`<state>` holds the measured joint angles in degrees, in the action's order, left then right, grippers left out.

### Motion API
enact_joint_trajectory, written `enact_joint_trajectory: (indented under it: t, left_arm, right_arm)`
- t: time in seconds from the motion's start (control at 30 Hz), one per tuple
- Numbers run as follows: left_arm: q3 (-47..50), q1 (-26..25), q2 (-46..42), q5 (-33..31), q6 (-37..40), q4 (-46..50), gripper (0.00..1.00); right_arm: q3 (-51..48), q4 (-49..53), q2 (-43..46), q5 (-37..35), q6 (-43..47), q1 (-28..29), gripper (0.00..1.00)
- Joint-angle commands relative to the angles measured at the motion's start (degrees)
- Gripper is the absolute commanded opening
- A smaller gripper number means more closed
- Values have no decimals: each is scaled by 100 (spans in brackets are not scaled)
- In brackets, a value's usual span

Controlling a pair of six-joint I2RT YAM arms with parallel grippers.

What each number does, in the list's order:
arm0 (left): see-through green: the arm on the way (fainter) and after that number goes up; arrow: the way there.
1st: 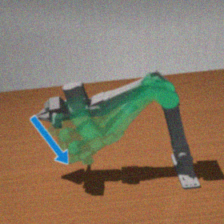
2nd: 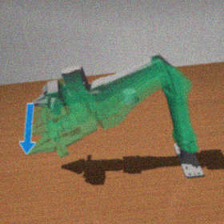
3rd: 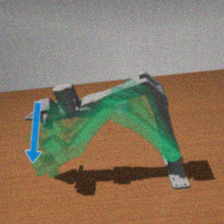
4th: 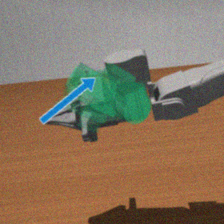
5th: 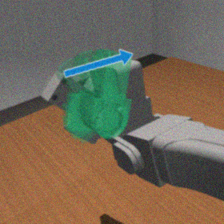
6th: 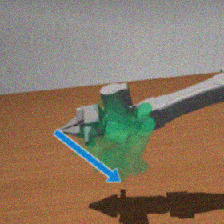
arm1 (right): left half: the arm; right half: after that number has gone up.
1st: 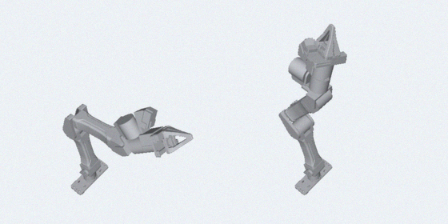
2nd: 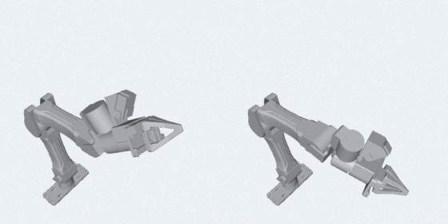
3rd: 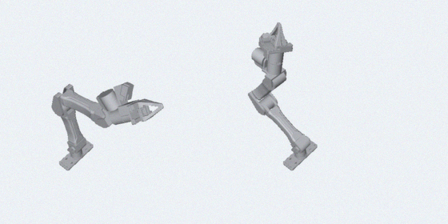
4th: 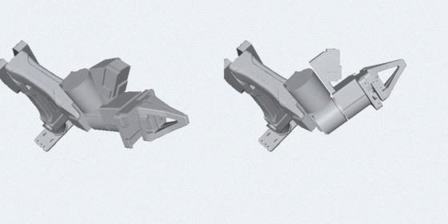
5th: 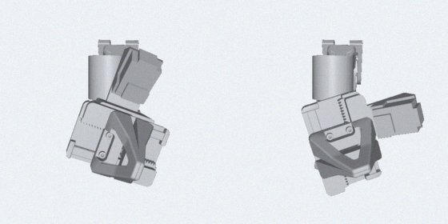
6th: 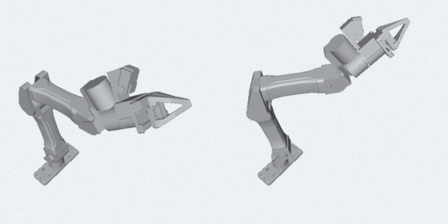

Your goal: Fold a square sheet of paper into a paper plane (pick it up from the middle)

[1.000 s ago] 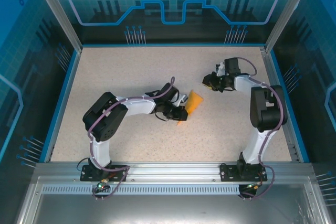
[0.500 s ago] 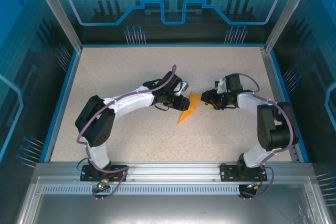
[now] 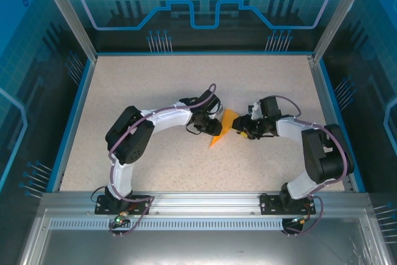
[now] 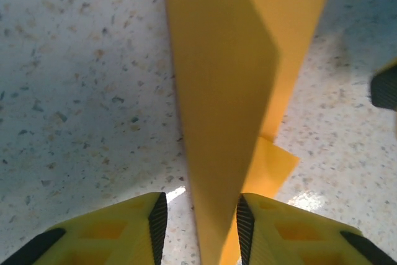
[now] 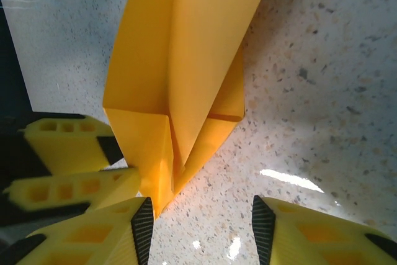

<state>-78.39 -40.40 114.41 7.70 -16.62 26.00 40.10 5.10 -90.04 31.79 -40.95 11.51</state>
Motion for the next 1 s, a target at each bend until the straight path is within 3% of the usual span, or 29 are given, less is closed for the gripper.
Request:
enact_joint_trajectory:
  t: [0.0,0.27,0.53,0.97]
  left_arm:
    - [-176,-10,38,-84,-141,5,30]
    - [133,100,-74,345,-426,-344,4]
    - [514,313,-279,790,-647,-714,3]
    - [701,390,-298,997,-685,-938,3]
  right_arm:
    - [-130,-138,197,-10,-186,197,49]
    - [-208,-562,112,-111,-546,635,48]
    - [20,-807,-268,-223,-768,984,48]
    - [399,-833,-715,-297,-768,1167,47]
